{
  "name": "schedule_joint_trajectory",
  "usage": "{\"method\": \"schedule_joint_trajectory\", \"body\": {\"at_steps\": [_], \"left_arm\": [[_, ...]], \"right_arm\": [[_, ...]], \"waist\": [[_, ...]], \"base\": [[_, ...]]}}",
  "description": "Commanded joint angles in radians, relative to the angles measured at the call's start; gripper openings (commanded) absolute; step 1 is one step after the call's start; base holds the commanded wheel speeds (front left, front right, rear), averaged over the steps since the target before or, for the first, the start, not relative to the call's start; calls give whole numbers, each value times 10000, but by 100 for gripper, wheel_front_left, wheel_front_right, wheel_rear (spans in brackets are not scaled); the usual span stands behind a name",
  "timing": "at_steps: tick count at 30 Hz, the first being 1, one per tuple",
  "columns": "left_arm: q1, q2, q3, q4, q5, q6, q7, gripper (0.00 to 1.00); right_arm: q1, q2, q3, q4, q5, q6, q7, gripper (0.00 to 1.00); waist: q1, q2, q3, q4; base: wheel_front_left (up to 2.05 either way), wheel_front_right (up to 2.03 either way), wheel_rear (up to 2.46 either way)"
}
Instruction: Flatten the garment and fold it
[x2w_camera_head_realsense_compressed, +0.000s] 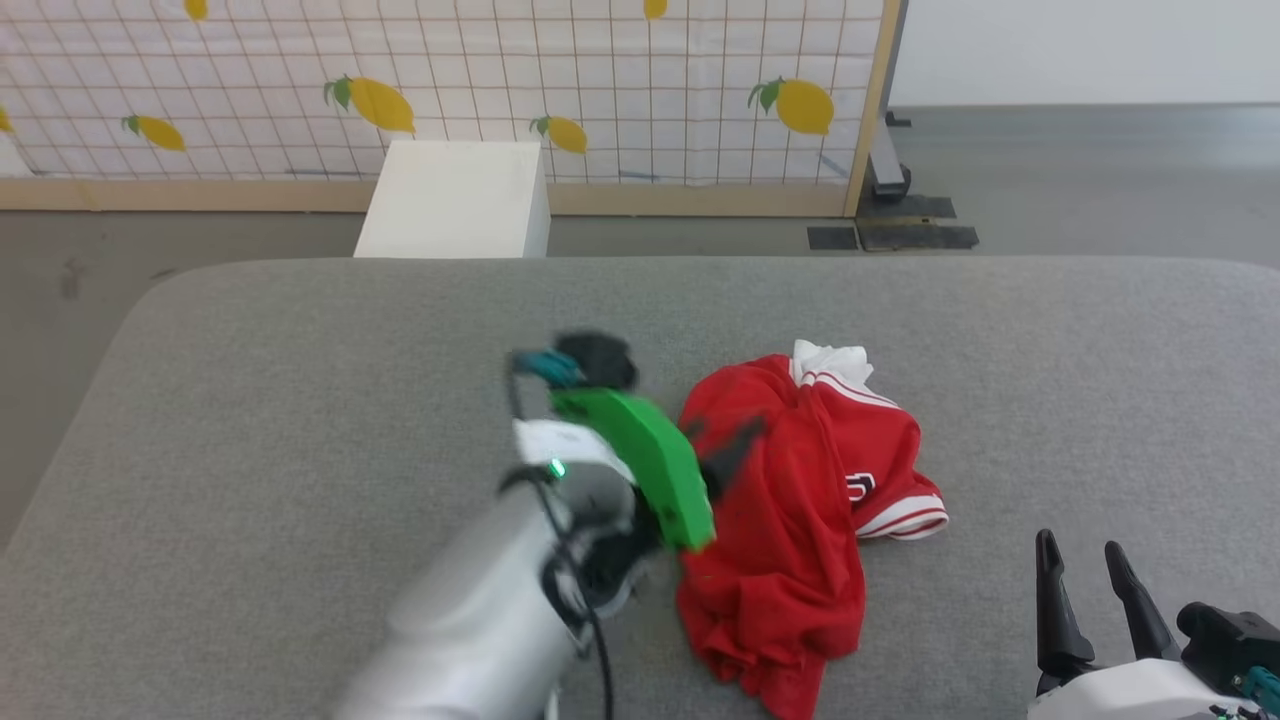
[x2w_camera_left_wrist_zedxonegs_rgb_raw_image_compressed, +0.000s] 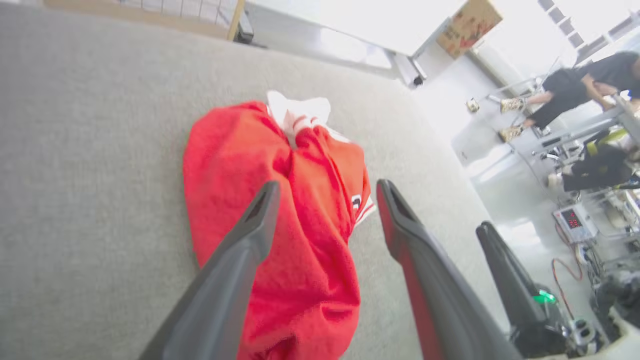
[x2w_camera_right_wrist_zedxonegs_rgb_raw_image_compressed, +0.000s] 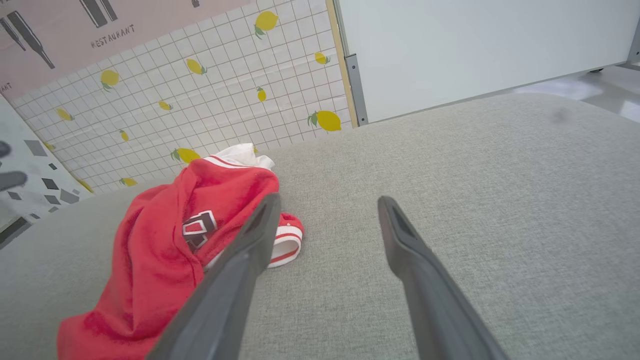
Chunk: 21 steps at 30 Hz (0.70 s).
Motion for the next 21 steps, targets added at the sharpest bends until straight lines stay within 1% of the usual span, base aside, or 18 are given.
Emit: {"method": "schedule_joint_trajectory", "body": {"at_steps": [1, 5, 6, 9, 11, 13, 16, 18, 19, 21], "left_arm": [[-131, 254, 276, -206, -29, 96, -320, 100], [-39, 1024, 1399, -987, 336, 523, -2147, 100], [64, 1341, 1555, -1123, 653, 710, -2641, 100], [588, 2003, 2069, -1539, 1198, 1164, -3931, 100], [988, 2329, 2412, -1868, 1552, 1448, -4710, 100], [1354, 2681, 2535, -2216, 2203, 1653, -5051, 100], [1947, 2847, 2772, -2881, 3171, 1933, -5196, 100], [2366, 2768, 3095, -3539, 3931, 2054, -5207, 100], [2630, 2692, 3220, -3838, 4334, 2087, -5209, 100], [3044, 2502, 3379, -4306, 4994, 2077, -5211, 100]], "right_arm": [[17, -1, 5, -71, 42, -15, -56, 100], [-141, -1, 177, -72, 68, -15, -56, 100], [-233, -1, 231, -62, 37, -15, -40, 100], [-580, -1, 365, -95, -74, -15, 236, 100], [-853, -1, 392, -195, -265, -15, 522, 100], [-1158, -1, 454, -288, -372, -15, 966, 100], [-1679, -1, 581, -484, -530, -15, 1712, 100], [-2132, -1, 691, -587, -708, -15, 2316, 100], [-2379, -3, 794, -547, -844, -15, 2795, 100], [-2876, -136, 1000, -537, -1178, -15, 3504, 100]], "waist": [[1, 0, -122, 91], [1, 0, -164, 81], [1, 0, -149, 72], [1, 0, -58, 89], [1, 0, 50, 164], [1, 0, 178, 260], [1, 0, 356, 439], [1, 0, 529, 569], [1, 0, 616, 647], [1, 0, 798, 810]], "base": [[0, 0, 0], [0, 0, 0], [0, 0, 0], [0, 0, 0], [0, 0, 0], [0, 0, 0], [0, 0, 0], [0, 0, 0], [0, 0, 0], [0, 0, 0]]}}
